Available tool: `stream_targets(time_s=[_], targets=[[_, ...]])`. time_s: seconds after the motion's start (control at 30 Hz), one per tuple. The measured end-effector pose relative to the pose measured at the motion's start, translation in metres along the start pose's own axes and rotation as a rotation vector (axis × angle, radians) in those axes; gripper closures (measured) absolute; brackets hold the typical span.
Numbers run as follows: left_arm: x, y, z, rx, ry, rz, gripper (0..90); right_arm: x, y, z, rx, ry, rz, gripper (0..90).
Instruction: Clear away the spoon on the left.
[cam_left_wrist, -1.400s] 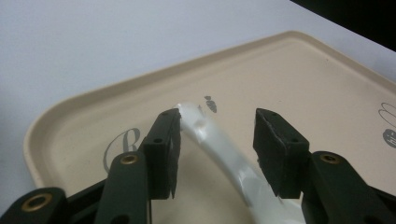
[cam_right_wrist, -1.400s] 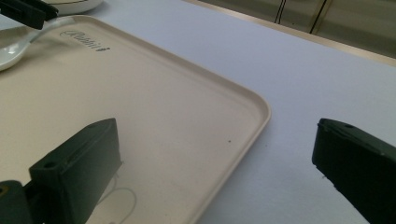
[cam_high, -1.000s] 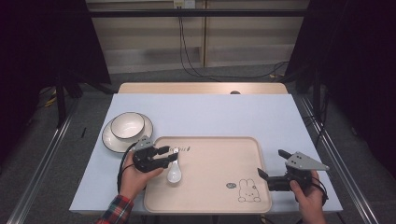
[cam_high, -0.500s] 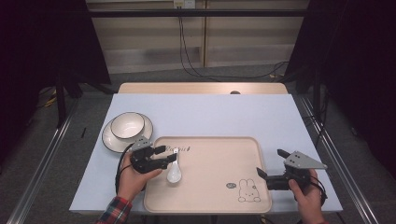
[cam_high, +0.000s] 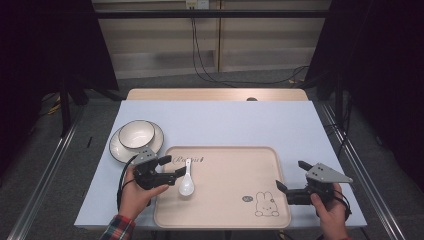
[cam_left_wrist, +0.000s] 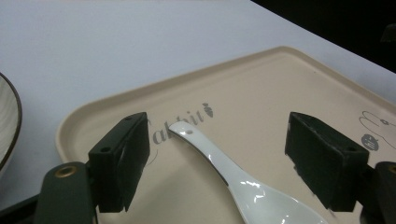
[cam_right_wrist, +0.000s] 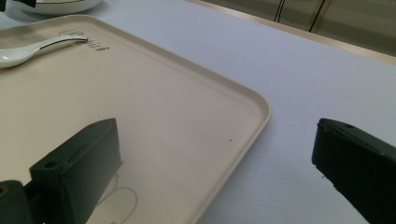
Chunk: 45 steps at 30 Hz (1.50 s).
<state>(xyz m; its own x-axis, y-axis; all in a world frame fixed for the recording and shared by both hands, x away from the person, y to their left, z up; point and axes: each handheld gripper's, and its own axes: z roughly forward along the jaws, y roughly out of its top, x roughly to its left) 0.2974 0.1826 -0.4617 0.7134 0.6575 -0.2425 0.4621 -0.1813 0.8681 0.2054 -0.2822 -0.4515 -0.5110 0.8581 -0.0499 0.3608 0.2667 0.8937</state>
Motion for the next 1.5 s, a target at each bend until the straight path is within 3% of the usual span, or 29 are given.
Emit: stream_targets(time_s=[0.1,0.27,0.3,0.7,1.0,1.27,1.5], targets=[[0.001,0.001,-0.004,-0.019,-0.012,0.019,20.0,-0.001,-0.001,-0.002,-0.001,-0.005,0.002,0.8],[0.002,0.001,-0.01,-0.041,-0.013,0.018,17.6,-0.001,-0.001,-0.004,-0.007,-0.011,0.014,0.8],[0.002,0.002,-0.011,-0.044,0.003,0.014,17.0,-0.001,-0.001,-0.005,-0.006,-0.007,0.01,0.8],[0.007,0.004,-0.027,-0.113,0.013,-0.016,8.0,-0.01,-0.005,-0.013,-0.029,-0.026,0.06,0.7],[0.013,0.003,-0.038,-0.11,0.038,-0.005,3.3,-0.01,-0.005,-0.013,-0.028,-0.029,0.061,0.8],[0.021,-0.001,-0.046,-0.115,0.016,0.026,0.3,-0.01,-0.005,-0.014,-0.027,-0.029,0.06,0.7],[0.026,-0.005,-0.054,-0.105,0.037,0.029,0.1,-0.01,-0.005,-0.014,-0.026,-0.028,0.058,0.7]])
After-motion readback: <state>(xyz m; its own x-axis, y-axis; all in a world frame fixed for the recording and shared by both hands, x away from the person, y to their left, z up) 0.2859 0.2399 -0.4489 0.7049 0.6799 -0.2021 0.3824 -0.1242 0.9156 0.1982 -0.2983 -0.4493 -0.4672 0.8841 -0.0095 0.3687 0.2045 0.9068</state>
